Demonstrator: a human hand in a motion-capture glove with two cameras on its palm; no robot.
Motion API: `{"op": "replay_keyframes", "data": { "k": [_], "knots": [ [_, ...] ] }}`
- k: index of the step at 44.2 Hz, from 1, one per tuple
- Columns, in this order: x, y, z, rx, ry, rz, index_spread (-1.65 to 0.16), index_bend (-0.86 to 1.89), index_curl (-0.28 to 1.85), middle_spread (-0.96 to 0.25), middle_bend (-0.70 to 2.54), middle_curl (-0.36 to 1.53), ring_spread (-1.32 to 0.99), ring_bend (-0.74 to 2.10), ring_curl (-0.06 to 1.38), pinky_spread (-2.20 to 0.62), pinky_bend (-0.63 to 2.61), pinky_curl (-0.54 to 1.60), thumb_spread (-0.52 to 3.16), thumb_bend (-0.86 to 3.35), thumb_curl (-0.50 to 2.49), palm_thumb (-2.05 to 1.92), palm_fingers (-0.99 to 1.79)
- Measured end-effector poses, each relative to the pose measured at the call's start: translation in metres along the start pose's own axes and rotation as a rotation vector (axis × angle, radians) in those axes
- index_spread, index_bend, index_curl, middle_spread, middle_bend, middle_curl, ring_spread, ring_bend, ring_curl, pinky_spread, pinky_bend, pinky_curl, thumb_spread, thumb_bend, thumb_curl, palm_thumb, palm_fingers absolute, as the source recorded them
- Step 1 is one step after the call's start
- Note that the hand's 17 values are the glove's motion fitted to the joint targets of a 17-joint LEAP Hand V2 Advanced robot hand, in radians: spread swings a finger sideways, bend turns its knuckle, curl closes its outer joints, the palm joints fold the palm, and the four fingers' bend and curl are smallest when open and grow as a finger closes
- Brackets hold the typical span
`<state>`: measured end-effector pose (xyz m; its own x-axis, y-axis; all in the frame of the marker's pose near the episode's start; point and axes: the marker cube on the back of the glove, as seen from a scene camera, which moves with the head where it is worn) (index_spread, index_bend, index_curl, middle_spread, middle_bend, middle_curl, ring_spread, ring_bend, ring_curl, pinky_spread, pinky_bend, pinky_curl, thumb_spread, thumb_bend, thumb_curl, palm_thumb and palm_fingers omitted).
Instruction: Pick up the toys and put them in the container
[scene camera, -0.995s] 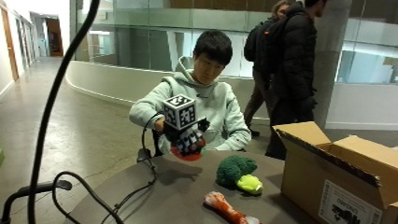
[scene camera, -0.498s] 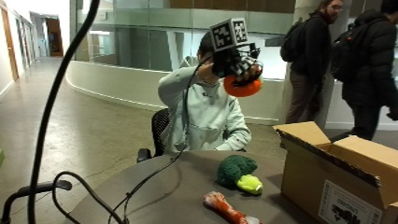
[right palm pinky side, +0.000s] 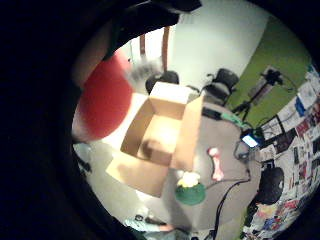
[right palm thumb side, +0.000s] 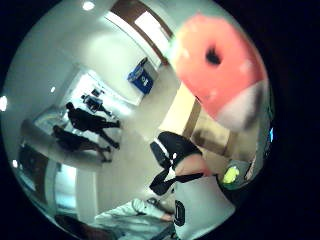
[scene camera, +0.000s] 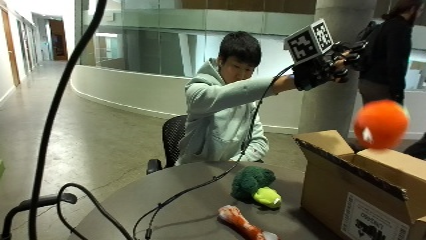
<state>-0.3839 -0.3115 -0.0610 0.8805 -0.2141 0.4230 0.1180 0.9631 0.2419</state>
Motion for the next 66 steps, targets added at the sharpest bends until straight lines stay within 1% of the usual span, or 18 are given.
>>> {"op": "replay_keyframes", "data": {
  "k": [3,6,15,23,31,38,41,45,48,51,53,54,58,59,60,61,64,66],
  "knots": [
    [0.006,-0.003,0.006,-0.034,-0.006,-0.001,-0.25,0.13,0.38,-0.04,0.19,0.49,-0.12,0.40,0.39,-0.08,0.98,0.42,0.83,-0.07,0.63,0.16,-0.60],
    [0.013,-0.002,0.004,-0.059,0.004,0.002,-0.24,0.09,0.34,-0.01,0.11,0.44,-0.08,0.29,0.33,-0.04,0.90,0.39,0.89,-0.06,0.59,0.11,-0.52],
    [0.055,0.021,-0.021,-0.097,0.068,0.052,-0.22,0.09,0.28,0.03,0.09,0.35,-0.03,0.14,0.28,0.01,0.76,0.34,1.00,-0.03,0.50,0.05,-0.39],
    [0.141,0.057,-0.047,-0.144,0.135,0.240,-0.21,0.21,0.32,0.03,0.13,0.32,-0.02,0.12,0.24,0.03,0.63,0.31,1.11,-0.02,0.45,0.06,-0.20],
    [0.225,0.096,-0.054,-0.210,0.182,0.433,-0.19,0.25,0.36,0.03,0.13,0.29,-0.01,0.12,0.20,0.03,0.61,0.30,1.21,0.00,0.41,0.09,-0.16],
    [0.319,0.099,-0.018,-0.347,0.278,0.407,-0.18,0.27,0.39,0.04,0.12,0.27,0.00,0.13,0.18,0.03,0.60,0.31,1.28,0.01,0.39,0.14,-0.15],
    [0.337,0.114,0.021,-0.426,0.307,0.491,-0.18,0.28,0.40,0.05,0.10,0.26,0.00,0.13,0.18,0.04,0.61,0.31,1.30,0.00,0.39,0.15,-0.17],
    [0.346,0.146,0.084,-0.444,0.399,0.642,-0.17,0.31,0.41,0.06,0.07,0.23,0.01,0.11,0.16,0.04,0.61,0.32,1.29,-0.02,0.37,0.13,-0.21],
    [0.354,0.156,0.111,-0.504,0.441,0.691,-0.16,0.38,0.44,0.06,0.07,0.21,0.01,0.11,0.15,0.04,0.61,0.32,1.29,-0.01,0.36,0.14,-0.21],
    [0.362,0.160,0.128,-0.583,0.462,0.722,-0.15,0.49,0.47,0.07,0.06,0.20,0.02,0.09,0.13,0.04,0.58,0.32,1.30,-0.01,0.36,0.15,-0.19],
    [0.365,0.164,0.138,-0.607,0.476,0.736,-0.15,0.55,0.48,0.07,0.06,0.19,0.02,0.09,0.12,0.04,0.58,0.32,1.31,0.01,0.36,0.19,-0.19],
    [0.366,0.165,0.142,-0.609,0.483,0.739,-0.15,0.65,0.51,0.07,0.07,0.18,0.02,0.07,0.11,0.04,0.55,0.31,1.31,0.02,0.37,0.22,-0.16],
    [0.369,0.168,0.153,-0.566,0.493,0.731,-0.16,0.87,0.57,0.05,0.10,0.17,0.03,0.07,0.08,0.04,0.51,0.31,1.34,0.06,0.38,0.30,-0.11],
    [0.370,0.168,0.155,-0.552,0.489,0.726,-0.16,0.98,0.60,0.05,0.12,0.18,0.02,0.06,0.08,0.04,0.47,0.30,1.35,0.08,0.39,0.35,-0.06],
    [0.370,0.169,0.157,-0.540,0.482,0.721,-0.16,1.02,0.60,0.04,0.14,0.18,0.02,0.07,0.07,0.04,0.46,0.30,1.35,0.10,0.40,0.38,-0.05],
    [0.370,0.169,0.159,-0.531,0.472,0.716,-0.16,1.12,0.63,0.03,0.18,0.20,0.02,0.07,0.06,0.04,0.42,0.28,1.35,0.14,0.42,0.45,0.03],
    [0.368,0.170,0.162,-0.504,0.437,0.694,-0.14,1.24,0.64,0.00,0.27,0.23,0.01,0.07,0.04,0.03,0.37,0.27,1.32,0.18,0.46,0.56,0.11],
    [0.367,0.171,0.161,-0.479,0.412,0.673,-0.13,1.26,0.65,-0.03,0.44,0.28,0.00,0.07,0.02,0.03,0.32,0.25,1.27,0.20,0.49,0.63,0.22]
  ]
}}
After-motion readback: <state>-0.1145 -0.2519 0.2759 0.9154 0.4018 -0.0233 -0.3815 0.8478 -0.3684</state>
